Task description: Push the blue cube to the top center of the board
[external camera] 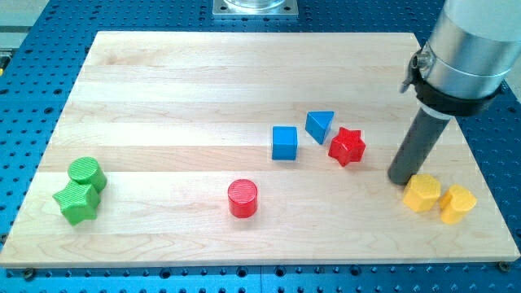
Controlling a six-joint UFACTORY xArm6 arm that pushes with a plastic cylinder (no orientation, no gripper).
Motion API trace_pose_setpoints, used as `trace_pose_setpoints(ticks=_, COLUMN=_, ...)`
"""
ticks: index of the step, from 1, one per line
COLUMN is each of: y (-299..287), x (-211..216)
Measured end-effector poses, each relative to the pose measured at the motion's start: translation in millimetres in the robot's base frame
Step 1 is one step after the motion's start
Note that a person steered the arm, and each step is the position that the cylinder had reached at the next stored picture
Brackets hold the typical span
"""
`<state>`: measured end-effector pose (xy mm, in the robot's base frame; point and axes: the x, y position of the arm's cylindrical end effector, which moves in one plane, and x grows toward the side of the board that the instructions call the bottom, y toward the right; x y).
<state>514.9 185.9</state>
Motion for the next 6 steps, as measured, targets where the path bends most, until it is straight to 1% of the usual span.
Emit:
trace_pose_setpoints(ticks=2, y=-3.9, x=0.0)
trace_pose_setpoints(ticks=3, y=-26.4, x=-0.5)
trace_pose_setpoints(ticks=5, y=-99.2, x=-1.7)
trace_pose_setpoints(ticks=6, y=-127.3, x=-35.8)
